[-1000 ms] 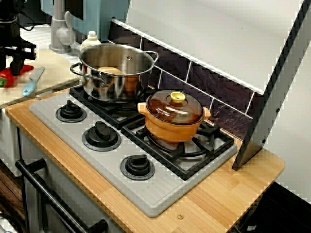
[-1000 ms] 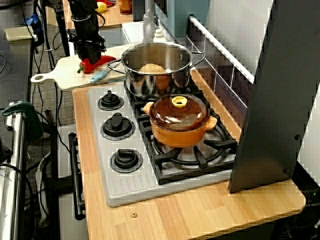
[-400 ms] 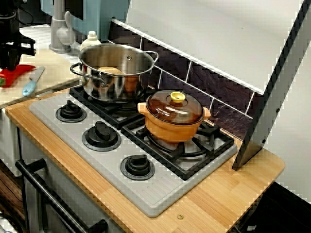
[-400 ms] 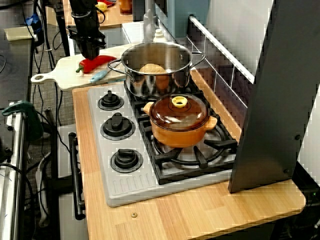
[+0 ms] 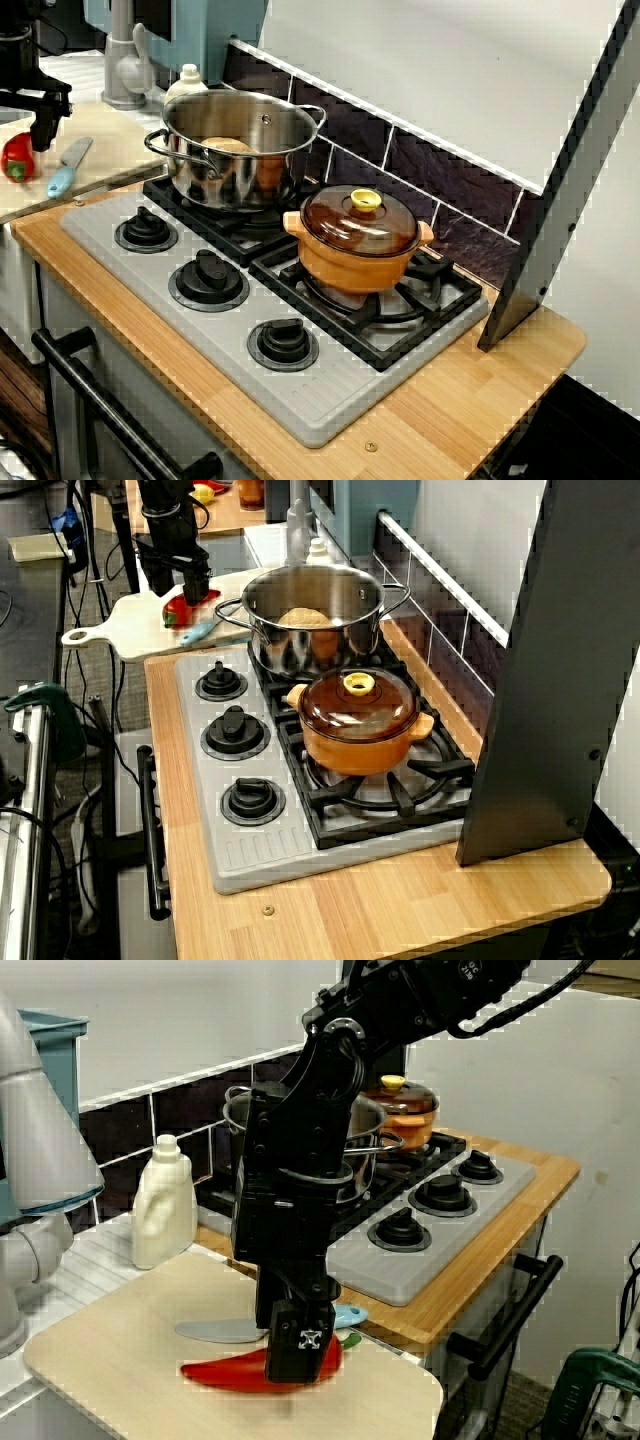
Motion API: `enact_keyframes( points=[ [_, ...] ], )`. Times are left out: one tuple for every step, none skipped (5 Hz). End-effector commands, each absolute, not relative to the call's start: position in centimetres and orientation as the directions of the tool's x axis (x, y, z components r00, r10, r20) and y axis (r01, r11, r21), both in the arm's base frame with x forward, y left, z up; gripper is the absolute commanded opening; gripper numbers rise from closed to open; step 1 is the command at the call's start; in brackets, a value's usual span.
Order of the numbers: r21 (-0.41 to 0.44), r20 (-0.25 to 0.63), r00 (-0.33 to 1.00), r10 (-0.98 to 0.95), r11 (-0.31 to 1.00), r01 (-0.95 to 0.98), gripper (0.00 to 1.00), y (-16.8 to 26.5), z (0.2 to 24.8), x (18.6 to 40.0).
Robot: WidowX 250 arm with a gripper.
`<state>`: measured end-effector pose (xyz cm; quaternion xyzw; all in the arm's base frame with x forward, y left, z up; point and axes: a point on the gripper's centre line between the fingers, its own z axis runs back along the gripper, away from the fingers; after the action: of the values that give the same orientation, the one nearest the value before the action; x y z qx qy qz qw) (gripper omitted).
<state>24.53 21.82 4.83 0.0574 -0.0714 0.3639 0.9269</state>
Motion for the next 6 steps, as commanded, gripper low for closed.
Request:
enact_keyframes(
  points=[
    [0.057, 0.209, 0.722, 0.659, 0.729, -0.682, 1.00, 22.52, 5.90, 24.19],
    [0.062, 0.212, 0.721, 0.659, 0.728, -0.683, 1.00, 22.58, 5.66, 24.20],
    [0.065, 0.216, 0.721, 0.658, 0.727, -0.683, 1.00, 22.60, 5.50, 24.25],
    [0.071, 0.215, 0.721, 0.659, 0.726, -0.684, 1.00, 22.63, 5.20, 24.35],
    [0.074, 0.217, 0.719, 0.660, 0.723, -0.686, 1.00, 22.66, 5.06, 24.41],
    [0.075, 0.219, 0.719, 0.660, 0.723, -0.687, 1.00, 22.65, 5.04, 24.49]
  ],
)
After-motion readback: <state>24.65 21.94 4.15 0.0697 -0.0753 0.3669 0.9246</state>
